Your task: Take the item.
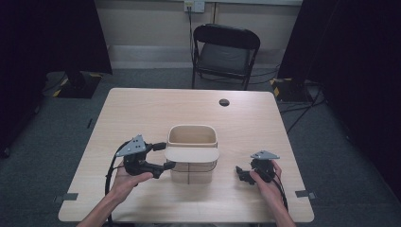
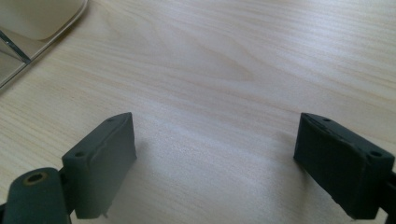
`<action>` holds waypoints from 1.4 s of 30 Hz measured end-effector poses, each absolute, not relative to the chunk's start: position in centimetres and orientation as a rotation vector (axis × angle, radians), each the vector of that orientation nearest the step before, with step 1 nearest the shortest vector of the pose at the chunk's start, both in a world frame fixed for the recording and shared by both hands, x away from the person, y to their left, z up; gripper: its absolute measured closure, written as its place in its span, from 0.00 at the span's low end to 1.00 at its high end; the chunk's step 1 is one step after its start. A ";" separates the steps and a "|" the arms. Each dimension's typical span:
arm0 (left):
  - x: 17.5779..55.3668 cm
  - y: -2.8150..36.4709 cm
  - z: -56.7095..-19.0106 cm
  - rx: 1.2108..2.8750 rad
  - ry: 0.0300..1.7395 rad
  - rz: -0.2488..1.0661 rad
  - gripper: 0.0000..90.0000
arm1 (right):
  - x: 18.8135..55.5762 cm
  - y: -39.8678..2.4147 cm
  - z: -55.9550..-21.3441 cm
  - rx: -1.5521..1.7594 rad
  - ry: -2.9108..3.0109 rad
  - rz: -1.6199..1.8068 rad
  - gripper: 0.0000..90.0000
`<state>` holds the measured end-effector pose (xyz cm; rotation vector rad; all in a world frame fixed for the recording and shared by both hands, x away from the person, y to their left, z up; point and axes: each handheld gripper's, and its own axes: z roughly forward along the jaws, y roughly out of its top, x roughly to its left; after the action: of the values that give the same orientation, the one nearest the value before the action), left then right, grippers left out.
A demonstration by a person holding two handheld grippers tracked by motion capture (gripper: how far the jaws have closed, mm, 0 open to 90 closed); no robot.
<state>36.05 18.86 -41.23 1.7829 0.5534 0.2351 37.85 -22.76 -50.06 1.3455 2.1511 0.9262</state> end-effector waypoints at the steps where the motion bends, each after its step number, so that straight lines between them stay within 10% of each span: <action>1: 36.0 18.8 -41.1 1.772 0.549 0.233 0.23 | 37.8 -22.8 -50.1 1.346 2.152 0.926 0.13; 42: 37.2 17.9 -40.0 1.802 0.530 0.142 0.42 | 37.9 -22.8 -50.1 1.345 2.152 0.926 0.13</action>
<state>37.20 17.94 -40.02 1.8019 0.5297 0.1423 37.85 -22.76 -50.05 1.3453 2.1519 0.9259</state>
